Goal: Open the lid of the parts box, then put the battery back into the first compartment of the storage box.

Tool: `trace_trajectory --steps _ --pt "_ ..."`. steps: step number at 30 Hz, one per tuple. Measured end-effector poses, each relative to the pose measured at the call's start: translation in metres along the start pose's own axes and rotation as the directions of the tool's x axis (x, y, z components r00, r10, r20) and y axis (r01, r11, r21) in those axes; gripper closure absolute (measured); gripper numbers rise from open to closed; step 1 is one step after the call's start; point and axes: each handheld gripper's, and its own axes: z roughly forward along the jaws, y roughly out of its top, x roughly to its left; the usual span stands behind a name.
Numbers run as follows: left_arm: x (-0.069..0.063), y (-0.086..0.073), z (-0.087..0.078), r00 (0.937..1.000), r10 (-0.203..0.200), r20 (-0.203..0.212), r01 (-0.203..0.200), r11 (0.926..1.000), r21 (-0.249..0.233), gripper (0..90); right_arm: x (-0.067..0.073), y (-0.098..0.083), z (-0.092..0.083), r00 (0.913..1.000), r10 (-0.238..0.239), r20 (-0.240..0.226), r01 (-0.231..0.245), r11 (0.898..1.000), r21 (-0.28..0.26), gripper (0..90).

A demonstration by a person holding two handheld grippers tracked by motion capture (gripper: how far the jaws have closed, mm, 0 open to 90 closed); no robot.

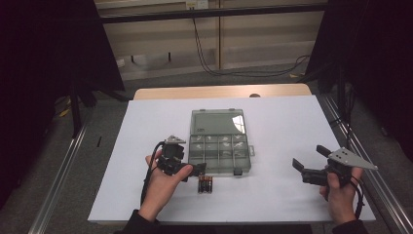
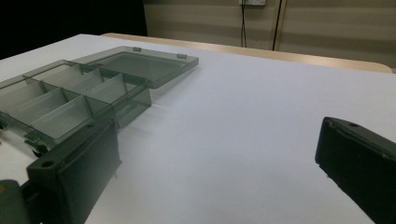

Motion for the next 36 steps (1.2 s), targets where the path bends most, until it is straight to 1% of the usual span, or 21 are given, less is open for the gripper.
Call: trace_trajectory --steps 2,4,5,8,9,11,13,15,17,18,21,22,24,25,27,28,31,32,33,34,36 --pt "-0.001 -0.004 -0.001 1.0 -0.006 0.003 0.006 1.0 -0.001 4.6 0.0 -0.001 -0.002 1.0 -0.006 0.003 0.006 1.0 0.0 0.0" --pt "-0.001 -0.007 -0.003 1.0 -0.001 0.01 0.001 0.9999 0.015 4.7 -0.002 -0.003 -0.006 1.0 0.009 0.001 -0.009 1.0 -0.002 0.0" --pt "-0.001 -0.01 -0.004 1.0 -0.002 -0.001 0.002 0.9999 0.011 5.0 -0.003 -0.004 -0.01 0.9999 0.014 0.006 -0.014 1.0 -0.006 0.0" --pt "-0.003 -0.012 -0.005 1.0 -0.008 -0.004 0.008 1.0 0.003 9.4 -0.005 -0.006 -0.012 0.9999 0.012 0.009 -0.012 1.0 -0.01 0.0" --pt "-0.005 -0.012 -0.008 0.9997 0.009 -0.022 -0.009 0.9999 0.011 11.4 -0.005 -0.007 -0.012 0.9999 0.01 0.013 -0.01 1.0 -0.01 0.0" --pt "-0.005 -0.013 -0.009 0.9994 0.018 -0.031 -0.017 0.9998 0.013 15.0 -0.005 -0.008 -0.012 0.9999 0.006 0.016 -0.006 1.0 -0.002 0.0" --pt "-0.006 -0.014 -0.011 0.9997 0.016 -0.018 -0.016 0.9998 0.009 16.3 -0.004 -0.009 -0.012 0.9998 -0.001 0.022 0.001 1.0 -0.001 0.0" --pt "-0.007 -0.015 -0.012 0.9994 0.021 -0.029 -0.021 0.9997 0.009 18.6 -0.003 -0.01 -0.011 0.9998 -0.003 0.018 0.003 1.0 0.004 0.0" --pt "-0.006 -0.018 -0.013 0.9999 0.012 -0.008 -0.012 0.9999 0.005 24.3 -0.002 -0.01 -0.012 0.9999 -0.001 0.013 0.001 1.0 0.0 0.0" --pt "-0.006 -0.02 -0.014 0.9996 0.018 -0.022 -0.018 0.9998 0.007 26.8 -0.003 -0.01 -0.012 0.9999 -0.003 0.014 0.003 1.0 -0.003 0.0" --pt "-0.007 -0.021 -0.015 0.9996 0.01 -0.028 -0.01 0.9999 0.0 28.0 -0.004 -0.01 -0.013 0.9999 0.001 0.014 -0.001 1.0 -0.004 0.0" --pt "-0.008 -0.022 -0.015 0.9996 0.013 -0.025 -0.013 0.9999 0.007 27.8 -0.004 -0.01 -0.014 0.9998 0.01 0.019 -0.01 1.0 -0.006 0.0" --pt "-0.011 -0.023 -0.016 0.9998 0.01 -0.016 -0.01 0.9998 0.017 29.2 -0.005 -0.011 -0.015 0.9998 0.007 0.02 -0.007 1.0 -0.009 0.0" --pt "-0.012 -0.024 -0.017 0.9997 0.023 -0.01 -0.022 0.9992 0.034 29.2 -0.005 -0.011 -0.015 0.9998 0.007 0.02 -0.007 1.0 -0.009 0.0" --pt "-0.015 -0.025 -0.017 0.9997 0.022 -0.012 -0.021 0.999 0.039 33.9 -0.004 -0.011 -0.016 0.9998 0.011 0.015 -0.011 1.0 -0.006 0.0" --pt "-0.015 -0.026 -0.017 0.9995 0.03 -0.015 -0.029 0.9984 0.048 36.7 -0.004 -0.011 -0.016 0.9999 0.009 0.015 -0.008 1.0 -0.007 0.0" --pt "-0.016 -0.029 -0.015 0.9998 0.015 -0.014 -0.014 0.9986 0.052 43.0 -0.005 -0.011 -0.015 0.9999 0.008 0.013 -0.008 1.0 -0.006 0.0" --pt "-0.016 -0.03 -0.015 0.9999 0.011 -0.011 -0.01 0.998 0.063 46.5 -0.005 -0.011 -0.014 0.9999 0.009 0.012 -0.009 1.0 -0.005 0.0" --pt "-0.016 -0.031 -0.014 1.0 0.006 -0.005 -0.005 0.9973 0.073 46.5 -0.005 -0.011 -0.014 0.9999 0.009 0.012 -0.009 1.0 -0.005 0.0" --pt "-0.016 -0.032 -0.012 1.0 -0.007 -0.004 0.007 0.9968 0.08 50.2 -0.005 -0.011 -0.014 0.9999 0.009 0.011 -0.009 1.0 0.0 0.0" --pt "-0.017 -0.034 -0.01 0.9999 -0.009 -0.006 0.009 0.9964 0.085 52.8 -0.004 -0.011 -0.014 0.9999 0.011 0.01 -0.011 1.0 -0.001 0.0"
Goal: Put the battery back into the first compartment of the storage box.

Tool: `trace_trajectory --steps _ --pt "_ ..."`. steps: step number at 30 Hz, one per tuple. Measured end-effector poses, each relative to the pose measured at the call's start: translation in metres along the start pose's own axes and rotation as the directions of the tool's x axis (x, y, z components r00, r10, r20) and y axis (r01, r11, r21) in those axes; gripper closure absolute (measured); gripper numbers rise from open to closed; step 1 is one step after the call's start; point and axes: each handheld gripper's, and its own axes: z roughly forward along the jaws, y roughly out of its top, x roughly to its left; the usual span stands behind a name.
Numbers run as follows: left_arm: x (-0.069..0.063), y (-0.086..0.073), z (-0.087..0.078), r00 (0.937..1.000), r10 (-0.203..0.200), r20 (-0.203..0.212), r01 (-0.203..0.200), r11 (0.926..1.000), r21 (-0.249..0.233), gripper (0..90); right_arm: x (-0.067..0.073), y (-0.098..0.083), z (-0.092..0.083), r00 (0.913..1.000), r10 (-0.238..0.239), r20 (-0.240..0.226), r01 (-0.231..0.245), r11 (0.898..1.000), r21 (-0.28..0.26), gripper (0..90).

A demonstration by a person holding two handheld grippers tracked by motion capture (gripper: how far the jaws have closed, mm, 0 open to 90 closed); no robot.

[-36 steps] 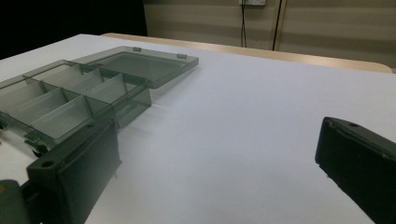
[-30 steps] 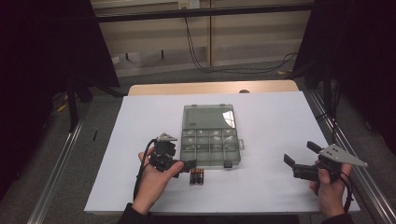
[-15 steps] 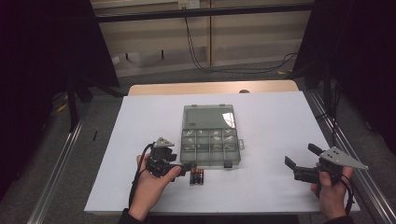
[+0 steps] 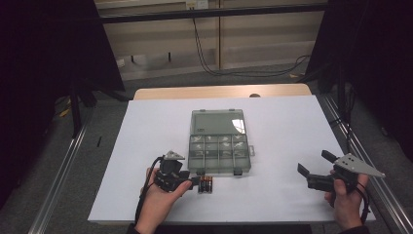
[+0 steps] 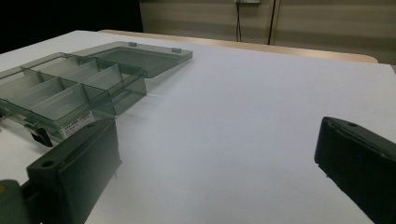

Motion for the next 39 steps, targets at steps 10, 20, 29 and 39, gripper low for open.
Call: trace_trajectory --steps 10,20,29,39 --pt "0.0 -0.004 0.012 0.9992 -0.039 0.01 0.039 0.9991 0.014 56.5 -0.001 0.0 0.0 1.0 -0.005 0.003 0.005 1.0 0.001 0.0" --pt "-0.001 -0.005 0.022 0.9985 -0.054 -0.005 0.055 0.9978 0.037 60.9 -0.001 -0.001 0.001 0.9998 -0.013 0.012 0.013 1.0 0.006 0.0" --pt "-0.003 -0.007 0.029 0.9992 -0.04 -0.009 0.04 0.9982 0.045 66.3 -0.001 -0.001 0.001 0.9996 -0.015 0.023 0.015 1.0 0.006 0.0" --pt "-0.004 -0.008 0.031 0.9995 -0.025 -0.02 0.026 0.9972 0.07 70.9 -0.001 -0.001 0.001 0.9997 -0.014 0.023 0.013 1.0 0.01 0.0"
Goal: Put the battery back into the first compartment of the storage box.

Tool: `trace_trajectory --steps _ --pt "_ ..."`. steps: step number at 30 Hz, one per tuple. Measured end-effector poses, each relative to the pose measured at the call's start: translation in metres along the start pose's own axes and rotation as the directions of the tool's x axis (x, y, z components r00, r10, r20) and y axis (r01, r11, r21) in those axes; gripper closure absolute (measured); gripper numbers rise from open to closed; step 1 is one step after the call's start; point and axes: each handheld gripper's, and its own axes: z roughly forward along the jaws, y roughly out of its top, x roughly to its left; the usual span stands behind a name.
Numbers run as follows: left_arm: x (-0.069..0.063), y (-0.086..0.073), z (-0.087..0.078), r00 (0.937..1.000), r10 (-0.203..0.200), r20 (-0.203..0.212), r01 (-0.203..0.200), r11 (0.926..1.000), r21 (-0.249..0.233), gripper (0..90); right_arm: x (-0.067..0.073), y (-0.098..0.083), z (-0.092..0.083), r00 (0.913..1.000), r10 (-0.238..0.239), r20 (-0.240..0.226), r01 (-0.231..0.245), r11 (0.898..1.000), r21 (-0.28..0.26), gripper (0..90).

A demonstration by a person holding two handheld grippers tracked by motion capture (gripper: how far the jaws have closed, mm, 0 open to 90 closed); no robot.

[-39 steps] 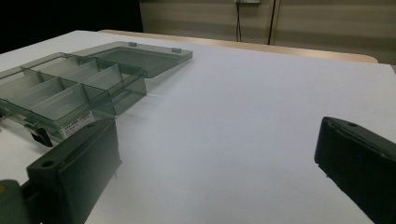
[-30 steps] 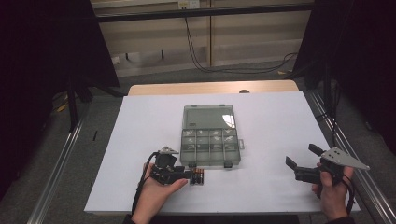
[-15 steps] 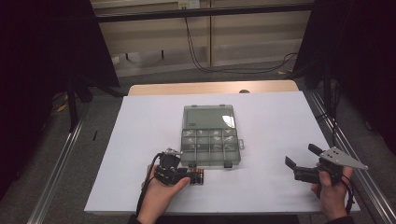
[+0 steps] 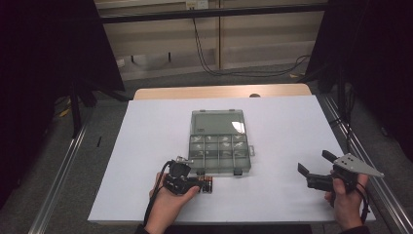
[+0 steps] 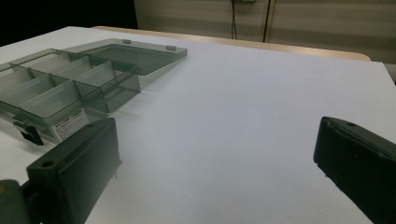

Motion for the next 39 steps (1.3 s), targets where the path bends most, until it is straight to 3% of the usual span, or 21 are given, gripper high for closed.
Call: trace_trajectory --steps 13,17,30,39 --pt "-0.004 -0.002 0.003 0.9969 0.054 -0.057 -0.053 0.9985 0.015 76.4 0.0 0.0 0.001 1.0 -0.002 0.003 0.002 1.0 0.004 0.0" --pt "-0.011 -0.003 0.005 0.9921 0.076 -0.1 -0.076 0.9971 0.009 76.4 0.0 0.0 0.0 1.0 -0.003 0.004 0.003 1.0 0.004 0.0" --pt "-0.007 -0.004 0.001 0.9959 0.071 -0.056 -0.071 0.9974 -0.008 77.4 -0.001 0.0 0.0 1.0 -0.004 0.001 0.004 1.0 0.003 0.0" --pt "-0.01 -0.002 -0.011 0.9957 0.086 -0.033 -0.087 0.9958 -0.027 77.4 0.0 0.0 0.0 1.0 -0.007 0.001 0.007 1.0 -0.001 0.0"
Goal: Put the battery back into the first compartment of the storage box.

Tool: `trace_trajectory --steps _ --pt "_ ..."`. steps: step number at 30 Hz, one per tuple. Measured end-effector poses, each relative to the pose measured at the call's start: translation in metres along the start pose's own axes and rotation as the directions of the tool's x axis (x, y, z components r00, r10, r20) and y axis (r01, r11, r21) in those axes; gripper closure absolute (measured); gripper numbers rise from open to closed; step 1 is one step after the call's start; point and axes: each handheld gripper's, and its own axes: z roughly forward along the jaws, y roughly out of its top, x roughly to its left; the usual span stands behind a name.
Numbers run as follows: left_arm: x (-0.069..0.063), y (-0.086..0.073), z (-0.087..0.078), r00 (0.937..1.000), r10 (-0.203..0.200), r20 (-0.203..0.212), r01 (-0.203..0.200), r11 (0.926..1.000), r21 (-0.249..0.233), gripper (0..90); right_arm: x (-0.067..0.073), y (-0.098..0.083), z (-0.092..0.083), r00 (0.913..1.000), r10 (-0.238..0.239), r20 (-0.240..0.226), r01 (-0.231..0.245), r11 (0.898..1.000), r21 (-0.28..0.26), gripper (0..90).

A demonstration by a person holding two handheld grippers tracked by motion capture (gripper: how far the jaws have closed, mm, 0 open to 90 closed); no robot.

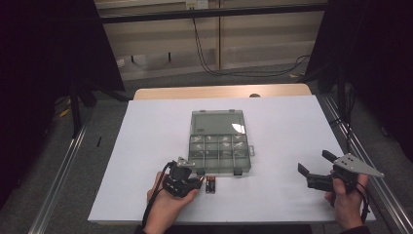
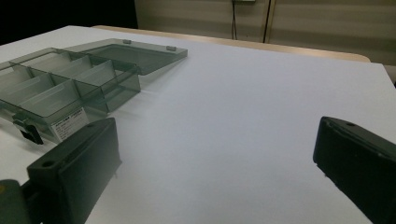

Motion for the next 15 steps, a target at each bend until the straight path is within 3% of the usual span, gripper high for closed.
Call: trace_trajectory --steps 6,15 --pt "-0.002 0.003 -0.005 0.9998 0.02 -0.002 -0.02 0.9997 -0.009 77.4 0.0 0.0 0.0 1.0 0.001 0.001 -0.001 1.0 -0.003 0.0" --pt "0.005 0.011 -0.015 1.0 -0.007 0.003 0.007 0.9989 -0.046 77.4 -0.001 0.001 -0.002 1.0 0.003 -0.004 -0.003 1.0 -0.017 0.0"
